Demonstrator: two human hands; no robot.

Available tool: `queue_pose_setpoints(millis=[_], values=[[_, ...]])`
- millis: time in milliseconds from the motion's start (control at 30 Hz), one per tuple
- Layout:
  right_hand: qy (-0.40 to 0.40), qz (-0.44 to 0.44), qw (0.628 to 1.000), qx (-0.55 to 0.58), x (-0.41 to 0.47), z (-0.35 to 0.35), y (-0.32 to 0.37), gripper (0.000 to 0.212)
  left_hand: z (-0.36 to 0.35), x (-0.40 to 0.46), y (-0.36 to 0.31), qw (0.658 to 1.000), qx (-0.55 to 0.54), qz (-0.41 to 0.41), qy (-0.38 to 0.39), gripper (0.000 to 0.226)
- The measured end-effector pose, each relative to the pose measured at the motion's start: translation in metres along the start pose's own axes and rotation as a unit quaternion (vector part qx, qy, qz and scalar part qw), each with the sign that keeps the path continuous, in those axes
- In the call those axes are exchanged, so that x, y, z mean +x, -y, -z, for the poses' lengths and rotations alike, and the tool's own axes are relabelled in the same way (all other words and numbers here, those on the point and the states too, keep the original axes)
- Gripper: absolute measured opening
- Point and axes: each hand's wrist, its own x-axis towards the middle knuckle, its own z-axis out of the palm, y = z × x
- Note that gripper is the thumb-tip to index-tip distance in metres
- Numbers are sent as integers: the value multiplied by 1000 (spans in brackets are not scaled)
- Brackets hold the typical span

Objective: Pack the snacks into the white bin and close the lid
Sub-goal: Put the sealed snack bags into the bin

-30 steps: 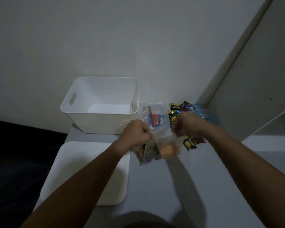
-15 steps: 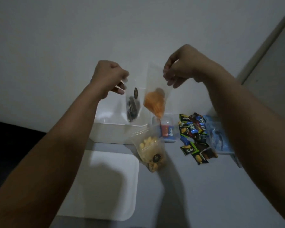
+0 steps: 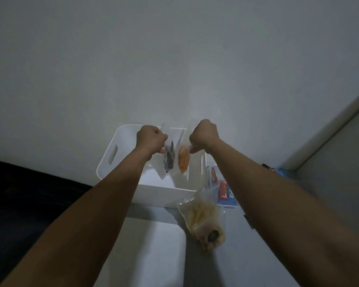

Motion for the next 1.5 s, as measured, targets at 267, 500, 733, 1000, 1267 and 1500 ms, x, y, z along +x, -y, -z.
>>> queue_pose_setpoints(millis=[267,500,733,1000,1267,1500], values=[[0,-22,999,-25,30,-40,-30,39,-42,20,51,998,38,20,37,16],[-45,19,998,-46,30,-23,-37,25,-57,7,53,988,67,-5,136,22],[-36,16,999,4,-11,28,-71,11,-44,-27,24,988,112,-84,60,19],[178,163,947,-210,-87,22,-129,20,-39,-98,17,917,316,-164,181,23],[122,198,936,-265,-123,-27,-173,43,-61,-164,33,872,410,-266,28,27],[133,207,929,-275,-141,-18,-180,22,-68,-177,48,890,370,-256,68,39]])
